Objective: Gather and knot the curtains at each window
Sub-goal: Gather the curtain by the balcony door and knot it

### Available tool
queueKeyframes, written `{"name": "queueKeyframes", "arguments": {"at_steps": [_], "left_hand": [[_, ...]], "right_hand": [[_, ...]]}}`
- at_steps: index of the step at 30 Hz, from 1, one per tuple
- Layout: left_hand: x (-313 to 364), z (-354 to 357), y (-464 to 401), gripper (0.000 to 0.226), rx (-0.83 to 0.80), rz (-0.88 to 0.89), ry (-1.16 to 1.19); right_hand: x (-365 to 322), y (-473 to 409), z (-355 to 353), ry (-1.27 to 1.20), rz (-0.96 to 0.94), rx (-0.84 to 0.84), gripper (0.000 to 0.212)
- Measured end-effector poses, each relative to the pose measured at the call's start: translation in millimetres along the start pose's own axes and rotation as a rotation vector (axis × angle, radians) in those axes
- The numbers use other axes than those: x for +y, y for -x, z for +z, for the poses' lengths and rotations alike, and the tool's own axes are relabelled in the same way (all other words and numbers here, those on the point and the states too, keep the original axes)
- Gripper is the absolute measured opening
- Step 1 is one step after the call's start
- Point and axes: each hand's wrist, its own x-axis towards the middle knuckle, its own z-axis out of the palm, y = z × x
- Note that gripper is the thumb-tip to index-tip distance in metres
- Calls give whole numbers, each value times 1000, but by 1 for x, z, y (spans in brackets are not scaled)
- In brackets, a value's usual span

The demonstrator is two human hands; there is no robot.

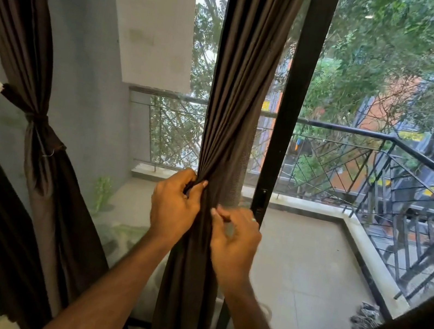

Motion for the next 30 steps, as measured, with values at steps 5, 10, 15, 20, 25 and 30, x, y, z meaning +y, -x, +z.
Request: {"name": "queueKeyframes", "arguments": {"at_steps": [5, 10, 15, 20, 25, 30], "left_hand": [[3, 2, 7, 36, 9, 18, 40], [5, 2, 13, 34, -70, -102, 303], [4, -4, 12, 37, -141, -121, 337], [-2, -7, 6, 6, -160, -146, 324], [7, -5, 8, 9, 12, -138, -13], [24, -2, 12, 7, 82, -160, -392]], "right_hand": [[9, 2, 10, 46, -46, -108, 8], [10, -1, 18, 49, -73, -131, 12], [8, 0, 25, 66, -101, -186, 16], [18, 8, 32, 135, -95, -336, 27], [23, 5, 35, 149, -33, -389, 33], [26, 4, 37, 159, -12, -406, 24]]}}
